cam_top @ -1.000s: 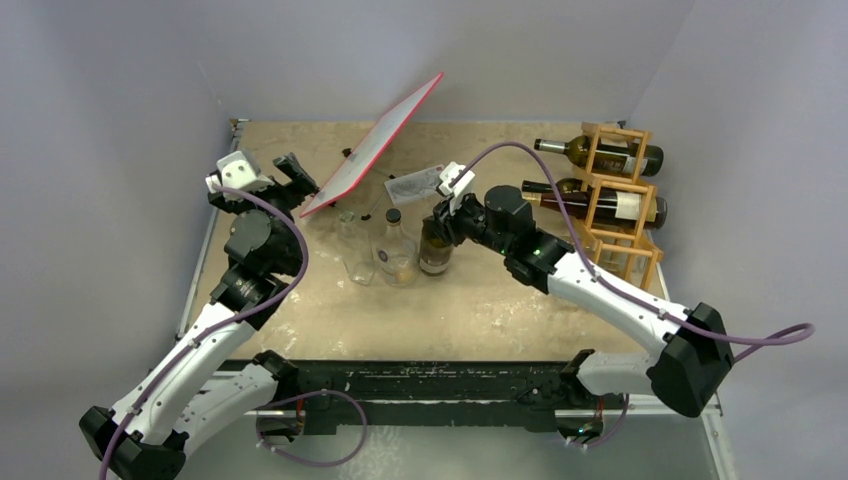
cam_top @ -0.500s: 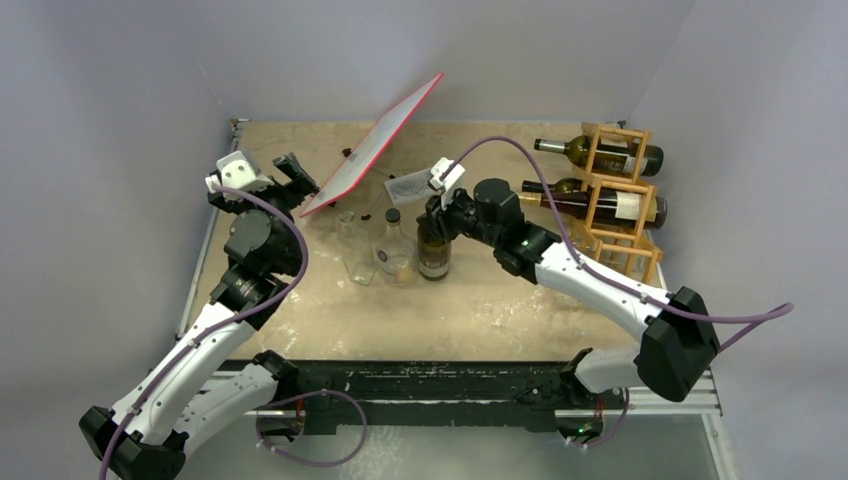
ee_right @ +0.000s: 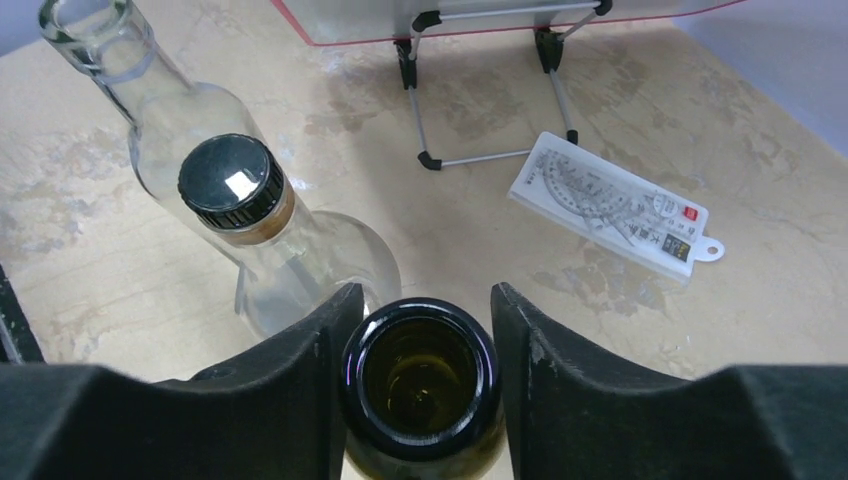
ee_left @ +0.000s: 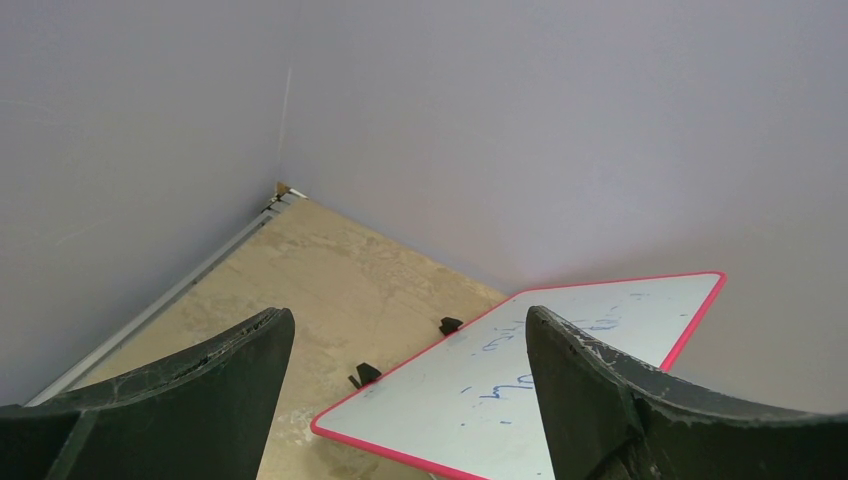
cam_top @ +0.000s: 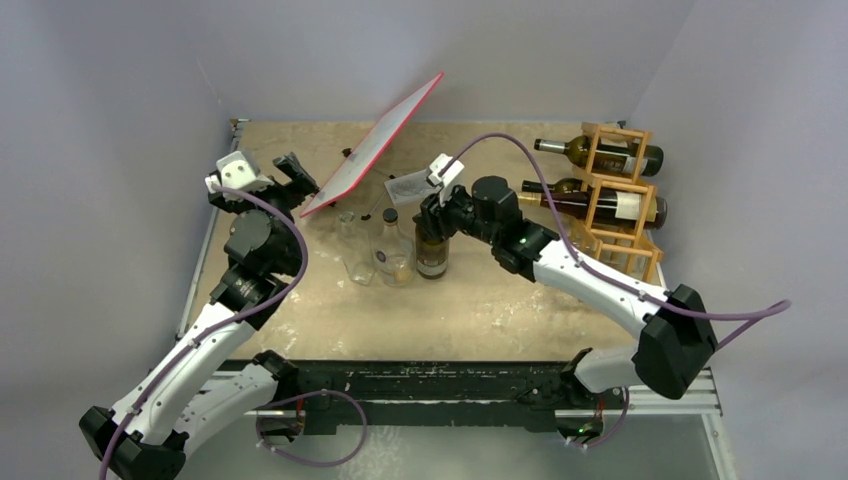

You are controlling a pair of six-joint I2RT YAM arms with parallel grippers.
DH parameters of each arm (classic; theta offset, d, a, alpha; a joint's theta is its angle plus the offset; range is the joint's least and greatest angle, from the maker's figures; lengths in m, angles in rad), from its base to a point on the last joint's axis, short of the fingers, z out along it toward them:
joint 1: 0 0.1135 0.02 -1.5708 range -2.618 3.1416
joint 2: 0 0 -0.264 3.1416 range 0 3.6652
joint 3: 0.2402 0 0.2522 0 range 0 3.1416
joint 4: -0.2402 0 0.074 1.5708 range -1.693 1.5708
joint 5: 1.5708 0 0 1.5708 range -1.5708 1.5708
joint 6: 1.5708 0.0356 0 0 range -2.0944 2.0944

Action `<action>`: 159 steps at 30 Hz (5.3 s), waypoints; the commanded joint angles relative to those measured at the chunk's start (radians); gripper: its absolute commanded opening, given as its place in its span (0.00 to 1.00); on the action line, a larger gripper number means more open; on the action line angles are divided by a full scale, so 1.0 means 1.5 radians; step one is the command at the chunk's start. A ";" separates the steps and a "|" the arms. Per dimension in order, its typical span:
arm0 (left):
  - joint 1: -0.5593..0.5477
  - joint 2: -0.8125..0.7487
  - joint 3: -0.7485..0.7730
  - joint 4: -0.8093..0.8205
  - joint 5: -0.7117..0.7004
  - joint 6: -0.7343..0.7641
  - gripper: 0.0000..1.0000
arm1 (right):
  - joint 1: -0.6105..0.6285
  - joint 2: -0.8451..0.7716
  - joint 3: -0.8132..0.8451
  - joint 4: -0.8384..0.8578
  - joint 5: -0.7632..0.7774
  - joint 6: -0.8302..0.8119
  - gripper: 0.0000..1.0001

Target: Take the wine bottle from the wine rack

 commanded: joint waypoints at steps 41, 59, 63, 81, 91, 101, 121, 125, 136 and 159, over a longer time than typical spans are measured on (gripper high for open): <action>-0.019 -0.013 0.020 0.026 -0.008 0.010 0.85 | 0.001 -0.322 0.053 -0.411 0.270 -0.166 1.00; -0.019 -0.003 0.027 0.018 -0.007 0.011 0.85 | 0.001 -0.245 -0.111 -0.481 0.544 -0.248 1.00; -0.019 -0.003 0.025 0.017 -0.005 0.008 0.85 | -0.006 -0.255 -0.082 -0.432 0.535 -0.250 1.00; -0.025 -0.003 0.025 0.019 -0.013 0.016 0.85 | -0.233 -0.018 0.158 -0.255 0.424 -0.495 1.00; -0.026 -0.006 0.028 0.019 -0.010 0.016 0.85 | -0.336 0.150 0.268 -0.182 0.366 -0.626 0.97; -0.025 -0.002 0.038 0.004 -0.008 0.000 0.85 | -0.371 0.283 0.340 -0.211 0.320 -0.734 0.90; -0.094 -0.007 0.032 0.017 -0.062 0.030 0.84 | -0.391 0.444 0.421 -0.135 0.397 -0.804 0.83; -0.098 -0.011 0.031 0.020 -0.064 0.032 0.84 | -0.400 0.439 0.414 -0.129 0.406 -0.804 0.79; -0.098 -0.012 0.028 0.027 -0.071 0.043 0.84 | -0.404 0.447 0.407 -0.119 0.406 -0.804 0.59; -0.097 0.001 0.032 0.025 -0.062 0.046 0.84 | -0.353 0.438 0.365 -0.116 0.381 -0.772 0.08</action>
